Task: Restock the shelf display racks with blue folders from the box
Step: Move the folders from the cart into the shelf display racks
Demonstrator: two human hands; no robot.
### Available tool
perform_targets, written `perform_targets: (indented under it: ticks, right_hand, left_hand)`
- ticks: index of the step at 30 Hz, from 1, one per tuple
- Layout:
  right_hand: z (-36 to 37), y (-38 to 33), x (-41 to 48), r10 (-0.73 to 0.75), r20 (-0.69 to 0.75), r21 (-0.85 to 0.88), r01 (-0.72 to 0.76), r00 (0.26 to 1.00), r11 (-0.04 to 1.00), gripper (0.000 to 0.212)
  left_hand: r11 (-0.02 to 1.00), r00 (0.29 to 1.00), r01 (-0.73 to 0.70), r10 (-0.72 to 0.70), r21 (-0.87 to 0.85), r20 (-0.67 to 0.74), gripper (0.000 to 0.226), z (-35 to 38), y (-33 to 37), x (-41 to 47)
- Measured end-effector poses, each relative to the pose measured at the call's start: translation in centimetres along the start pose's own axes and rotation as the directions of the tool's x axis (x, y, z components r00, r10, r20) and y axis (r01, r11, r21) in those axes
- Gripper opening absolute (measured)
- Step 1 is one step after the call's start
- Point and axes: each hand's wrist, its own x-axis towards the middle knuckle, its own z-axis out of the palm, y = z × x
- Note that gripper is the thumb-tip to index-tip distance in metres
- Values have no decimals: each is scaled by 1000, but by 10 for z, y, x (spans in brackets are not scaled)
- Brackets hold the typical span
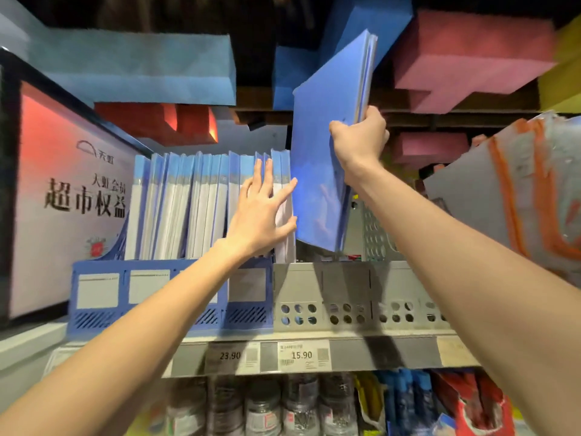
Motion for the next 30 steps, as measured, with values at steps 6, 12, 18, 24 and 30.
perform_targets:
  ticks: [6, 12, 18, 24, 30]
  right_hand:
    - [32, 28, -4, 37, 4, -1, -37, 999, 999, 33]
    - [59, 50, -10, 64, -8, 10, -64, 998, 998, 32]
    - [72, 70, -8, 81, 55, 65, -85, 995, 994, 30]
    - [71, 84, -11, 114, 261, 146, -156, 959, 977, 45]
    - [54, 103, -22, 124, 446, 194, -231, 886, 953, 74]
  left_hand:
    - [999, 999, -30, 30, -27, -22, 66, 5, -14, -5]
    - [998, 999, -33, 33, -44, 10, 71, 3, -14, -8]
    - [999, 998, -50, 50, 11, 45, 95, 1, -13, -8]
    - [995, 998, -68, 69, 69, -8, 108, 10, -16, -11]
    - [993, 994, -104, 104, 48, -9, 114, 12, -18, -11]
